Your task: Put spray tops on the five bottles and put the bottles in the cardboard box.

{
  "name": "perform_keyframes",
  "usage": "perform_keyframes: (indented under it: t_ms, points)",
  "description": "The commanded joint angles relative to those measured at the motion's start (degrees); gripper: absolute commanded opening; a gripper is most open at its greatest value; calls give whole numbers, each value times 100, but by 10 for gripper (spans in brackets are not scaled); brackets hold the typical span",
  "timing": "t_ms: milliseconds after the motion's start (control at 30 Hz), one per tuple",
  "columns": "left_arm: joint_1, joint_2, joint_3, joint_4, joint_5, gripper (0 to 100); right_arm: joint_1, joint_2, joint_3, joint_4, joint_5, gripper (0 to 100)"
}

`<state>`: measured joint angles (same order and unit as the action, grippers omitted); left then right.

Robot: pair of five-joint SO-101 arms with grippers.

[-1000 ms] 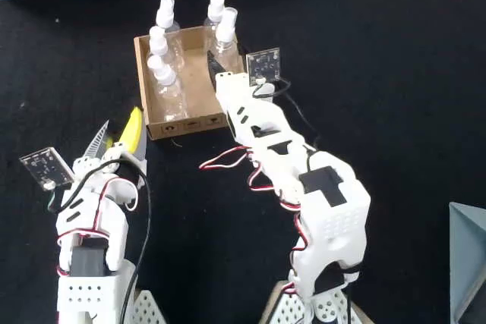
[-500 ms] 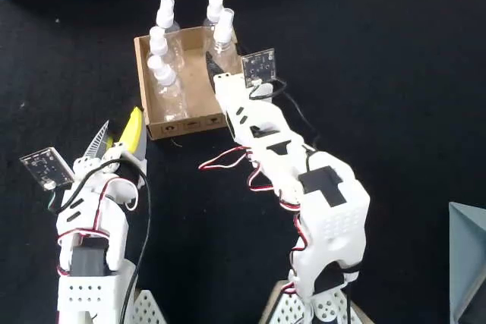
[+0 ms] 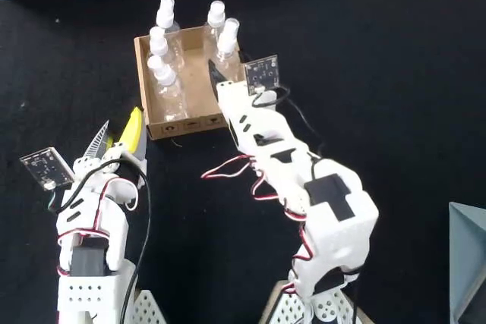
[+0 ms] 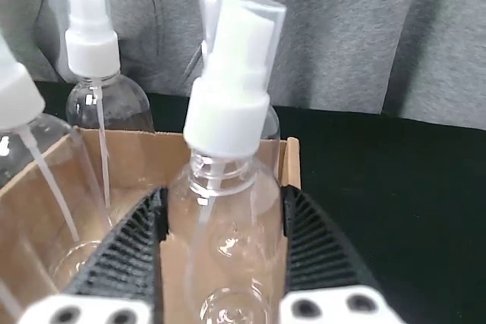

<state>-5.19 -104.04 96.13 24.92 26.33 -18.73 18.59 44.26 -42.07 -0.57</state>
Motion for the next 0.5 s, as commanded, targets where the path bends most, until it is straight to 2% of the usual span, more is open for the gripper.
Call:
perform_keyframes:
  t_ms: [0,133,333,467]
  points:
    - [-75,-26,127,-158,44,198,185,-382,110,-62,97,33]
    - [-75,-26,127,-167,44,198,281,-374,127,-53,97,33]
    - [-75,-26,127,-167,44,198,440,-356,198,-18,905,29]
    - [-75,-26,127,-167,44,198,404,-391,330,-44,1090,29]
